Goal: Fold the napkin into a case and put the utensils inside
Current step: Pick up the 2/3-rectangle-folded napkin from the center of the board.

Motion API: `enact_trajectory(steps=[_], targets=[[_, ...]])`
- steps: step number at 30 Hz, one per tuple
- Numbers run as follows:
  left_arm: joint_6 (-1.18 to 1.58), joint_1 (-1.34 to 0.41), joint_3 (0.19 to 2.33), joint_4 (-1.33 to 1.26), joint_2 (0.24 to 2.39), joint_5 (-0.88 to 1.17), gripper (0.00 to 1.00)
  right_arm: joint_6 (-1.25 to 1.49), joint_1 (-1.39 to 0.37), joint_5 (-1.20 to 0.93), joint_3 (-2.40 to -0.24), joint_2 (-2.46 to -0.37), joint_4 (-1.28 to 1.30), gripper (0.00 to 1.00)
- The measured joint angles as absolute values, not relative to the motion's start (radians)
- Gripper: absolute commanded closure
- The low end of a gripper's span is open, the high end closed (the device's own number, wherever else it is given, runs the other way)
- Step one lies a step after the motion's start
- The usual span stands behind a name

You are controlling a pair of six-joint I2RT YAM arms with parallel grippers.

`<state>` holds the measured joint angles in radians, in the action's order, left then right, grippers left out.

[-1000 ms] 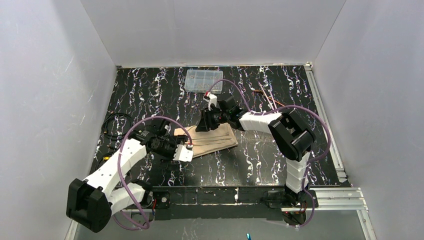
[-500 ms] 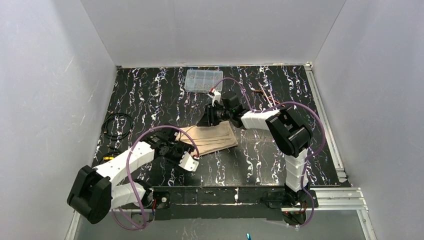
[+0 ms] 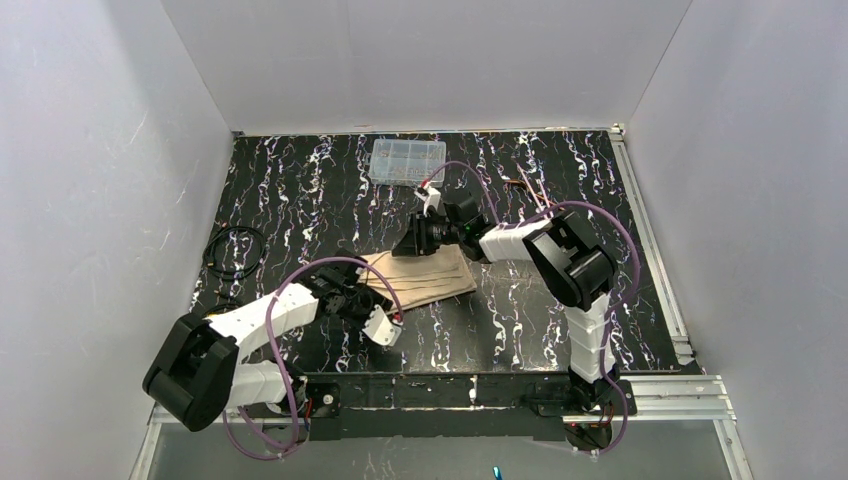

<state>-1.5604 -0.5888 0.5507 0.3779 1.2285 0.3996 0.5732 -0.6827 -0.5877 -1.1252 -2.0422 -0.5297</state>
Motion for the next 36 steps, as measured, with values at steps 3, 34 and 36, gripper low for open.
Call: enact_trajectory(steps=[3, 34, 36], targets=[[-1.571, -0.59, 0.549, 0.348, 1.24, 0.391, 0.65, 0.576, -0.683, -0.589, -1.107, -2.054, -0.538, 0.65], [-1.374, -0.591, 0.614, 0.363, 1.207, 0.382, 0.47, 0.527, -0.709, -0.528, -0.998, -2.052, -0.617, 0.7], [-1.382, -0.591, 0.614, 0.382, 1.207, 0.383, 0.35, 0.527, -0.709, -0.527, -0.996, -2.051, -0.619, 0.7]])
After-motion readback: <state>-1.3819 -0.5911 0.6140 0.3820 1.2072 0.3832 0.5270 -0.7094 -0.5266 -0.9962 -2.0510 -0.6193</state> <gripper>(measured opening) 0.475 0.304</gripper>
